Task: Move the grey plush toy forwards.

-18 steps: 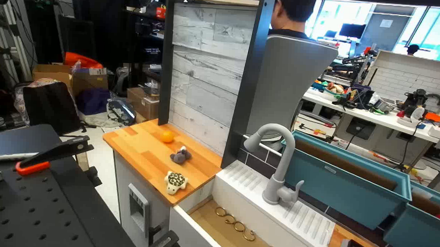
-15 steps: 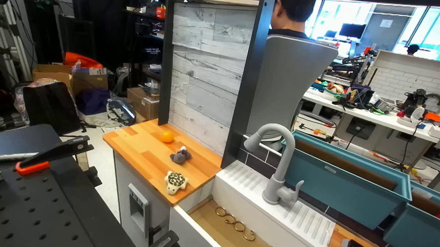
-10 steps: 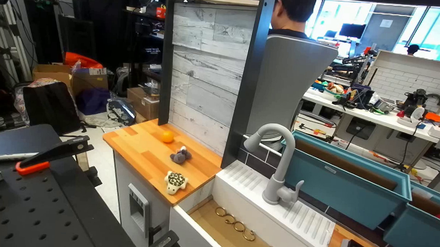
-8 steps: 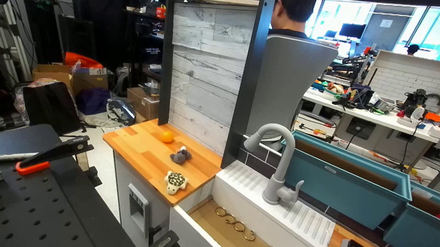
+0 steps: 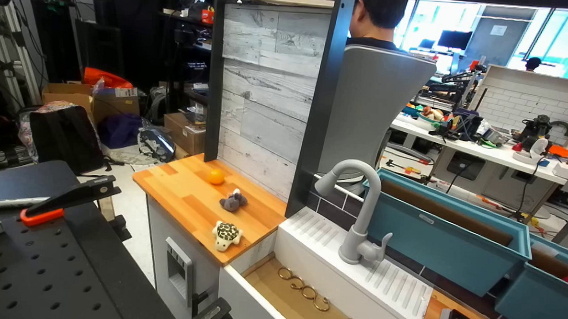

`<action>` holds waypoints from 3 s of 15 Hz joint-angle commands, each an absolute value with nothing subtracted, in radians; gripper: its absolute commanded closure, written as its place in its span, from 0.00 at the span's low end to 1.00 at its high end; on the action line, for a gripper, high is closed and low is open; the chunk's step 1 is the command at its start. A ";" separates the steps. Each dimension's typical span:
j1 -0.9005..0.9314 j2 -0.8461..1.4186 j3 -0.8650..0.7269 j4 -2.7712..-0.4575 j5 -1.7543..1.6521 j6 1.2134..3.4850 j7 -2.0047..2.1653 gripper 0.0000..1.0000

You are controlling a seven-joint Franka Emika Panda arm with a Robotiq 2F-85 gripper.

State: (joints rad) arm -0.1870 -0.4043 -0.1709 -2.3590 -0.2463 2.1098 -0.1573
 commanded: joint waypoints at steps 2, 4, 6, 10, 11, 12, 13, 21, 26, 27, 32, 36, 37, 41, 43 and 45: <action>-0.132 -0.218 -0.112 -2.231 -0.226 2.088 -0.088 0.00; -0.095 -0.124 -0.075 -2.178 -0.221 2.094 -0.050 0.00; -0.055 -0.025 -0.035 -2.133 -0.224 2.104 -0.012 0.00; 0.028 0.177 0.036 -2.067 -0.265 2.149 0.091 0.00; 0.049 0.228 0.048 -2.055 -0.258 2.184 0.105 0.00; 0.068 0.274 0.055 -2.043 -0.267 2.222 0.119 0.00; 0.092 0.328 0.058 -2.024 -0.291 2.247 0.132 0.00; 0.218 0.646 0.016 -1.919 -0.335 2.477 0.230 0.00; 0.243 0.811 0.011 -1.823 -0.287 2.614 0.209 0.00; 0.246 0.838 0.012 -1.801 -0.278 2.620 0.205 0.00; 0.258 0.953 0.020 -1.684 -0.224 2.582 0.189 0.00; 0.264 1.023 0.020 -1.608 -0.189 2.556 0.180 0.00; 0.265 1.038 0.019 -1.591 -0.185 2.547 0.180 0.00; 0.263 1.090 0.023 -1.523 -0.168 2.492 0.171 0.00; 0.269 1.107 0.019 -1.499 -0.170 2.471 0.170 0.28; 0.273 1.120 0.017 -1.478 -0.172 2.454 0.173 0.32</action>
State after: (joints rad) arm 0.2535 1.0845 0.0270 -1.5450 -0.1921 2.5013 0.1917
